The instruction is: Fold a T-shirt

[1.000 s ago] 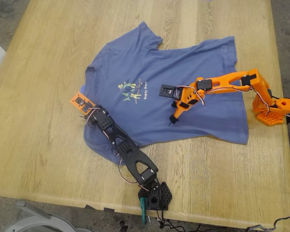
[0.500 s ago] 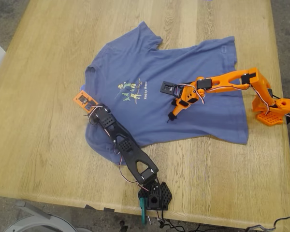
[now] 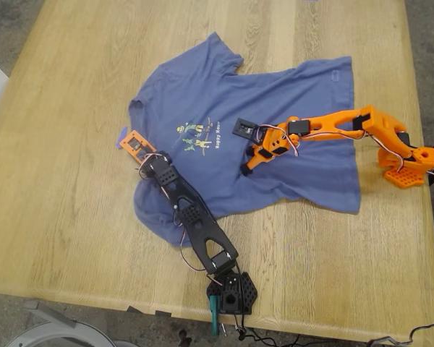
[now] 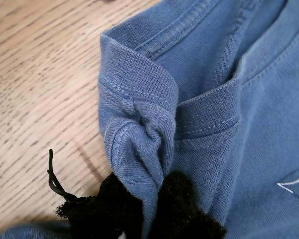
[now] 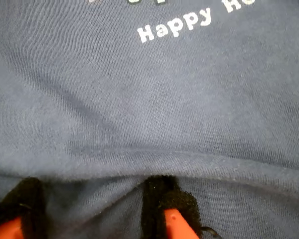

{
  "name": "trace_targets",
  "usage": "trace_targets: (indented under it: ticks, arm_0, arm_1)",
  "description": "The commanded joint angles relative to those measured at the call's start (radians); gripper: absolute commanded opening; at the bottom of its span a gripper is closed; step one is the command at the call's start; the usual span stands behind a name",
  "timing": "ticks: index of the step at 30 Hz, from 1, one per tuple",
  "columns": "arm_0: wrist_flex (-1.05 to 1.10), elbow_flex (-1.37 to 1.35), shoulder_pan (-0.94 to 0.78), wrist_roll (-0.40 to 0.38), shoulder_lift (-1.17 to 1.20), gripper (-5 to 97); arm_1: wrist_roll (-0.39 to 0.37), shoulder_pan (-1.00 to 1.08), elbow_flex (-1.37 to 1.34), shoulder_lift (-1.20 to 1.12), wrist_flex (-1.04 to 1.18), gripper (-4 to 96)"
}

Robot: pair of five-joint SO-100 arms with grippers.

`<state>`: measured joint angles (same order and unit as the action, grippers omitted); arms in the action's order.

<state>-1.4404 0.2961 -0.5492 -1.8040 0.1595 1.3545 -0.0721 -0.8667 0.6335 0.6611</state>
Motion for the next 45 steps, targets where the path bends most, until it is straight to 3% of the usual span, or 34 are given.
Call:
trace_targets:
  ticks: [1, 6, 10, 15, 19, 45]
  arm_0:
    - [-0.035, 0.043, 0.048, -0.011, 0.161, 0]
    - [-0.077, 0.043, 0.063, -0.011, 0.221, 0]
    - [-0.110, 0.043, 0.077, -0.011, 0.267, 0]
    - [-0.144, 0.043, 0.094, -0.012, 0.314, 0]
    - [-0.178, 0.044, 0.107, -0.012, 0.344, 0]
    - [-0.206, 0.041, 0.495, -0.023, 0.592, 0]
  arm_1:
    - [-0.005, -0.014, 0.026, -0.043, 0.029, 28.7]
    - [-0.006, -0.028, 0.158, -0.135, 0.121, 28.2]
    - [0.000, -0.038, 0.436, -0.291, 0.272, 23.3]
    - [-0.002, -0.043, 0.749, -0.471, 0.439, 0.2]
    - [-0.006, -0.026, 0.985, -0.588, 0.558, 0.1]
    - [0.012, 0.304, 1.008, -0.250, 0.503, -0.1]
